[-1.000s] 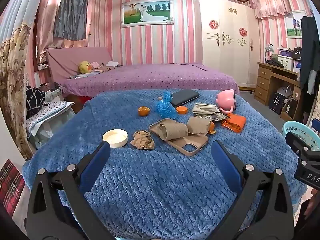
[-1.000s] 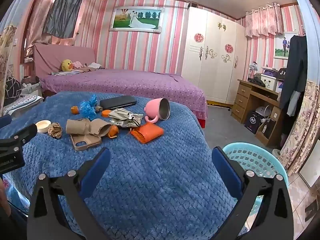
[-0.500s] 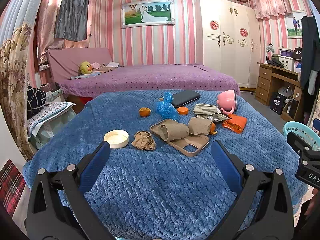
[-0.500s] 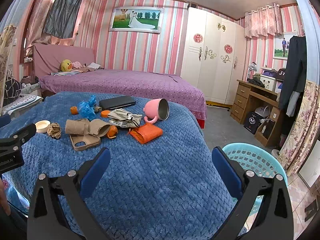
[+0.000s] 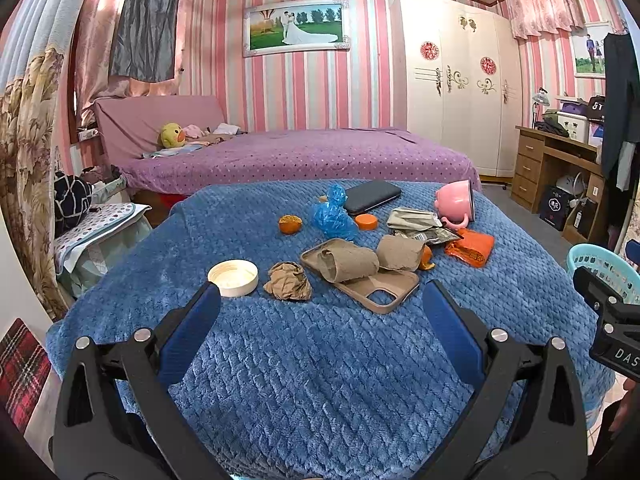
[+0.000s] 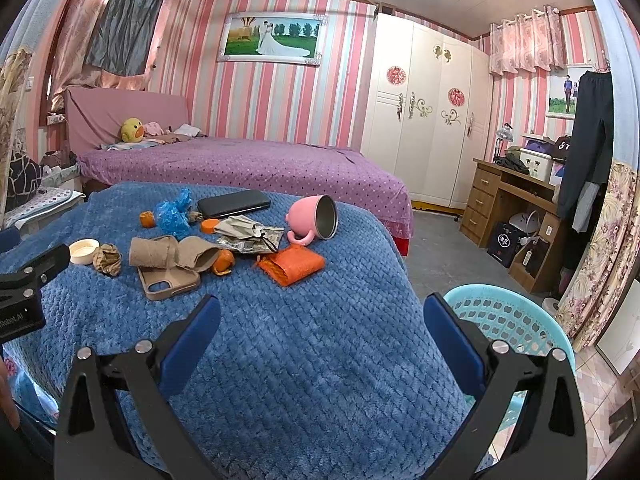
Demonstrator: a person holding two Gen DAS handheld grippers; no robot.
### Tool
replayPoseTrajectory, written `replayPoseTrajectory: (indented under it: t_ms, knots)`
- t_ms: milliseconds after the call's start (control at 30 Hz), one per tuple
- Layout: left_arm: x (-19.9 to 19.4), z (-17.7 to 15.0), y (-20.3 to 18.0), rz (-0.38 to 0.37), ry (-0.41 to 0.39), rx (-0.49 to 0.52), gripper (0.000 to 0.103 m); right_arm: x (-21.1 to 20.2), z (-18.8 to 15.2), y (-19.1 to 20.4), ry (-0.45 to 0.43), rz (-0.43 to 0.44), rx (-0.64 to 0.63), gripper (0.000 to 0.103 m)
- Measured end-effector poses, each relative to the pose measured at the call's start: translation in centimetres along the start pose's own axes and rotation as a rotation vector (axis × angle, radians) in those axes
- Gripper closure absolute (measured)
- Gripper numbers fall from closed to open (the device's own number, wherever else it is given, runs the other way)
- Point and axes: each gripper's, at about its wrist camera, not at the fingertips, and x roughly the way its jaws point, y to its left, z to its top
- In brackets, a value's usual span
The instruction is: Collect trash
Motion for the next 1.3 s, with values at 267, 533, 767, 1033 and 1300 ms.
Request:
replayPoseTrajectory:
  t_ms: [267,533,767,1033,1300]
  knots:
    - [-0.02,-0.01,0.00,-0.001,0.000,0.001,0.005,0.07,-0.07,0.10,0.002,0.000,-0.001,0.004]
    - [-0.07,0.01,0.06,-0.001,0.000,0.000,0.005,0.17,-0.08,0.09,0.004,0.000,-0.001,0.004]
    - [-0.01,0.01,0.13,0.000,0.002,0.000,0.005,0.14,-0.13,0.05,0.004,0.001,0.000,0.004]
    - [0.00,0.08,0.44,0.004,0.004,-0.002,0.005,0.20,-0.17,0.06,0.004,0.002,0.001,0.004]
    - [0.03,0.06,0.44,0.005,0.004,-0.003,0.005,0.38,-0.22,0.33,-0.001,-0.002,0.002,0.004]
